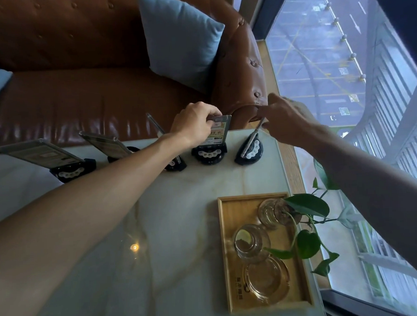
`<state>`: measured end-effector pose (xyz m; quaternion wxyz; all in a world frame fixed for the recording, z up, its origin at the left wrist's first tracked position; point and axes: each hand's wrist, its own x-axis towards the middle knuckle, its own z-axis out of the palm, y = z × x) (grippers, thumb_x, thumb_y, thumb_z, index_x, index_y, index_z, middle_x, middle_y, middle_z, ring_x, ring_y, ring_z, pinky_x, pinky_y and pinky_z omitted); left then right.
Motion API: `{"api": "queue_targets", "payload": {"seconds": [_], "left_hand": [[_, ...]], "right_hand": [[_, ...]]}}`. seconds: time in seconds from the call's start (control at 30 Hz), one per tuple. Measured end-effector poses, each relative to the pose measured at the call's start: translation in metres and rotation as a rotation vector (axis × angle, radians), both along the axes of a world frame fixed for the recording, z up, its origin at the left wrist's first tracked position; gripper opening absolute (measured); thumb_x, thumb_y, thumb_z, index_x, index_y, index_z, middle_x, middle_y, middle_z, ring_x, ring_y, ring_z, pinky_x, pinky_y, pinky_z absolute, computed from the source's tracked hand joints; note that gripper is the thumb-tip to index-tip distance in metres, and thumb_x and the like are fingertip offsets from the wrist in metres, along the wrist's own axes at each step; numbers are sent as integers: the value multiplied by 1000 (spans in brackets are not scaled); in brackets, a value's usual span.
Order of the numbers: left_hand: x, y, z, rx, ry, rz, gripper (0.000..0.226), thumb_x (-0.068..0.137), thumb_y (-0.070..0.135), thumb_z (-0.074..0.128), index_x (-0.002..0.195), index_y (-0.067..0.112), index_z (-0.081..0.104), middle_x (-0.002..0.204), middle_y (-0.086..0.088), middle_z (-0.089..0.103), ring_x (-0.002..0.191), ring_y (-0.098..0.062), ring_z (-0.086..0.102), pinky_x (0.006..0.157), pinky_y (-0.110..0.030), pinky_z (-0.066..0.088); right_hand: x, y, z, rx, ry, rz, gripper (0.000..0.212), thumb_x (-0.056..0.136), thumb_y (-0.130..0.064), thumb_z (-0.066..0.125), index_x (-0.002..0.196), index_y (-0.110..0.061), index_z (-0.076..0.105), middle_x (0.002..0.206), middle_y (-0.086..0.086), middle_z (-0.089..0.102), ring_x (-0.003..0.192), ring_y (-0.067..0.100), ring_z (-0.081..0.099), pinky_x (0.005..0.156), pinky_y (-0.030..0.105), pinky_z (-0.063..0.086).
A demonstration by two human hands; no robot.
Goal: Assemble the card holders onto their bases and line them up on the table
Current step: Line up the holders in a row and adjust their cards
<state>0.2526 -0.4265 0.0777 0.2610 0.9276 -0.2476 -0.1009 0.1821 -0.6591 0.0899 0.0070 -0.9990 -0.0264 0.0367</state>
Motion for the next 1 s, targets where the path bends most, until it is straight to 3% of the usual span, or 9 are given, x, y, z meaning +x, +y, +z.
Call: {"api": "queue_targets", "payload": {"seconds": [0.07,0.13,0.23,0.33,1.0], "left_hand": [[2,-3,1,-13,6,-6,26,90,18,63,108,34,73,107,5,74,100,-22,66,82,-40,55],[5,-7,2,-34,19,-9,24,90,18,64,107,33,73,105,5,74,100,-22,66,83,-40,54],[8,-15,5,-42,15,-19,23,90,19,64,105,33,74,102,6,74,99,-22,67,83,-41,54],[11,-24,4,-45,12,-13,24,90,17,64,105,33,74,101,5,75,98,-22,67,83,-40,54],[22,-41,-11,-81,-15,-24,24,89,13,65,104,29,76,100,5,76,96,-18,69,82,-35,55]], "right_hand": [[2,-5,3,-115,-32,87,15,89,-19,70,103,-15,72,112,13,45,100,33,48,68,36,32],[4,-10,5,-127,-25,129,20,93,-22,65,111,-14,69,117,11,50,105,31,49,75,40,38],[7,-19,9,-30,-8,33,20,95,-17,60,114,-18,64,105,17,66,91,40,64,64,39,41],[7,-25,8,-7,11,-34,13,95,-15,58,106,-15,64,91,23,67,77,46,63,60,35,37],[14,-35,0,68,7,-6,12,95,-15,57,105,-13,64,84,24,63,67,42,53,59,38,41]]}}
